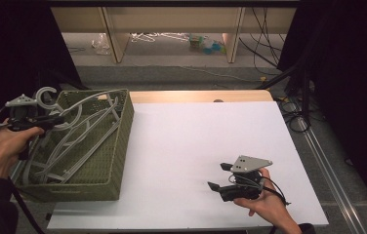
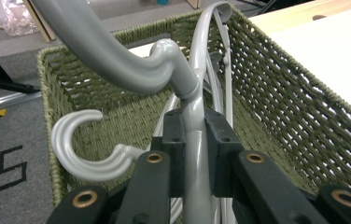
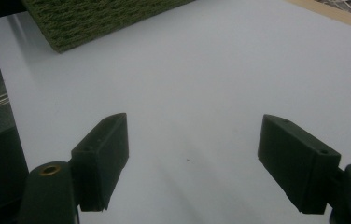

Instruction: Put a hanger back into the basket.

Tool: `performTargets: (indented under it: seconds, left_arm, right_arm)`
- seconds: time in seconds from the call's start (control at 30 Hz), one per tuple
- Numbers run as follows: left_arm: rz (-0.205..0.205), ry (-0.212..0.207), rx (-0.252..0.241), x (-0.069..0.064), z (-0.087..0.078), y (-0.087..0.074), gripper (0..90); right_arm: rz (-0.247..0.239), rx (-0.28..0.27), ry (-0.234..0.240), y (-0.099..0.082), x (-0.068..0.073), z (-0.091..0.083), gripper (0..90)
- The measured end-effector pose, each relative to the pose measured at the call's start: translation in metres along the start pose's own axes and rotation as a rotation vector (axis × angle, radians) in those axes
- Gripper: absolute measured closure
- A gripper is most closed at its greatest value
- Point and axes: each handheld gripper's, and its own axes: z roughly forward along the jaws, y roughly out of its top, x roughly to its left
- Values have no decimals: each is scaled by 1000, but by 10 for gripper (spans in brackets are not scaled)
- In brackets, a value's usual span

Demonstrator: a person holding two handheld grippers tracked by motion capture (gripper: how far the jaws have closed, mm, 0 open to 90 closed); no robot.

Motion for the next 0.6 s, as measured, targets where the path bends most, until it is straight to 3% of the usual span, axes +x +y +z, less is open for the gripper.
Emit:
performTargets:
  seconds: [0.17,0.37,0.5,0.53,0.6]
  left_arm:
    - [16,-10,52,-3,9,-4,793]
    - [-14,-20,70,0,24,-16,793]
    - [-22,-10,118,1,31,-23,793]
    - [8,-8,151,4,30,-25,792]
    - [-12,7,142,4,34,-32,792]
  right_arm:
    - [2,6,2,0,0,1,256]
    - [1,4,1,-1,0,1,257]
    - [2,8,2,-1,0,0,257]
    - [1,7,2,-1,-1,0,256]
    - [5,4,0,0,-1,0,257]
